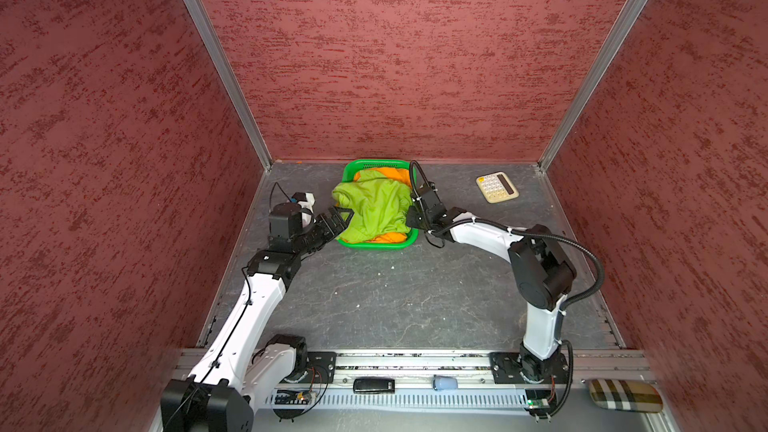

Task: Fold and stack the shorts

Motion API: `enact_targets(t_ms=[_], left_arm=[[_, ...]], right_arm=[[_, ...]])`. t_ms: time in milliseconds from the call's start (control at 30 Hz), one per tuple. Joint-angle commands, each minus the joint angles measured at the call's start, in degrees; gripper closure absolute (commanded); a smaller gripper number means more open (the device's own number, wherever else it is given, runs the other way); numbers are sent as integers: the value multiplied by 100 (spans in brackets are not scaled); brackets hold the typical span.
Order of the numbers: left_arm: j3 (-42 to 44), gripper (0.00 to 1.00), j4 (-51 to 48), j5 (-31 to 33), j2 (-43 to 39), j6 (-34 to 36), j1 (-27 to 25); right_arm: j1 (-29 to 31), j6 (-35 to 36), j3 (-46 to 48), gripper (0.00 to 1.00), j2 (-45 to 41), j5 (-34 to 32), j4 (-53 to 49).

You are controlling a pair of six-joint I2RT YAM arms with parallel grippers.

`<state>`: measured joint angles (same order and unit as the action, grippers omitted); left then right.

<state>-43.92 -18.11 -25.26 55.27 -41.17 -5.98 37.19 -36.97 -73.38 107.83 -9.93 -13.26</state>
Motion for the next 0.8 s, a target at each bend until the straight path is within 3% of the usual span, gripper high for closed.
enact_targets(t_ms=[0,167,233,367,467,567,767], left_arm=[[-145,0,-137,-6,-103,190,-25],[-144,1,-77,-3,-122,169,-36],[-143,1,-31,-31,-121,151,-44],[-153,1,34,26,-120,149,-74],[-208,0,101,90,-112,157,-75],[-250,1,179,109,-82,131,-70],[-282,1,172,21,-13,75,-70]], right_arm=[[-63,604,670,92,-586,-699,-871],[-511,1311,1608,94,-1629,-956,-1224],[-766,1725,1948,87,-2054,-1206,-1443],[-952,2070,1922,29,-2959,-1795,-2017],[-893,1694,1199,1,-3481,-1907,-2443],[-565,1328,280,1,-3304,-1889,-2746],[279,1079,-1231,1,-1437,-1509,-2897]])
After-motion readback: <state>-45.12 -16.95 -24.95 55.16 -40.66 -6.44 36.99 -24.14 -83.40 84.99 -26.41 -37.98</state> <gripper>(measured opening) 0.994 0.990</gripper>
